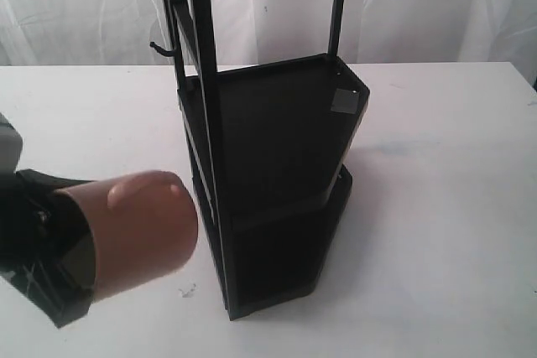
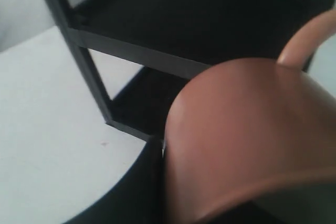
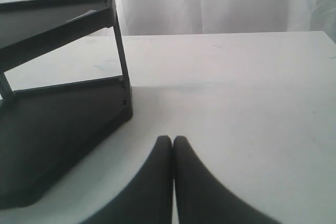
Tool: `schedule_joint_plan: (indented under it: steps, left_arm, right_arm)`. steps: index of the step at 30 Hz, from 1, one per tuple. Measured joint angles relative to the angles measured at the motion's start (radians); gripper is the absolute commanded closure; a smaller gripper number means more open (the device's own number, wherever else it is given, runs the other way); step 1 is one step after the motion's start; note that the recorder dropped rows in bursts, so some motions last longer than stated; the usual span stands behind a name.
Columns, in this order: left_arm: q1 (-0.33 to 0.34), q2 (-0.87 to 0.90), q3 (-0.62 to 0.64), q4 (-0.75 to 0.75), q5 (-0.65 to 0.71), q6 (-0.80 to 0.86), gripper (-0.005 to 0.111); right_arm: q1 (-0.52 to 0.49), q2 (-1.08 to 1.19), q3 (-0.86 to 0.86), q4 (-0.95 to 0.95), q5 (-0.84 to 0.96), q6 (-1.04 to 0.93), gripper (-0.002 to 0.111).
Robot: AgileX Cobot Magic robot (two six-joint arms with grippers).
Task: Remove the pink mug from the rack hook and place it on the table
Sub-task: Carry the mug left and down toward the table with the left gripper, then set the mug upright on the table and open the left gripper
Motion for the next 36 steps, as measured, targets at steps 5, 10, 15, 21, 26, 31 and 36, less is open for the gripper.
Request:
schedule_joint_plan:
  steps: [5, 10, 15, 21, 26, 31, 36]
  left_arm:
    - [0.083, 0.0, 0.0, 0.052, 0.175, -0.052, 0.107]
    - [0.183, 0.0, 0.0, 0.173, 0.356, -0.124, 0.107]
    - [0.23, 0.0, -0.017, 0.503, 0.523, -0.403, 0.107]
    - [0.238, 0.041, -0.131, 0.963, 0.744, -0.84, 0.107]
    - [0.238, 0.106, -0.233, 1.069, 0.859, -0.933, 0.107]
    - [0.238, 0.185, -0.327, 1.075, 0.879, -0.943, 0.107]
    - [0.238, 0.291, -0.407, 1.075, 0.885, -0.946, 0.107]
  right_arm:
    - [0.0, 0.0, 0.0, 0.0, 0.0, 0.0, 0.108]
    - [0.0, 0.0, 0.0, 0.0, 0.0, 0.0, 0.108]
    - [0.0, 0.0, 0.0, 0.0, 0.0, 0.0, 0.108]
    - [0.0, 0.0, 0.0, 0.0, 0.0, 0.0, 0.108]
    - [0.0, 0.0, 0.0, 0.0, 0.0, 0.0, 0.108]
    - [0.0, 0.0, 0.0, 0.0, 0.0, 0.0, 0.108]
    - [0.0, 0.0, 0.0, 0.0, 0.0, 0.0, 0.108]
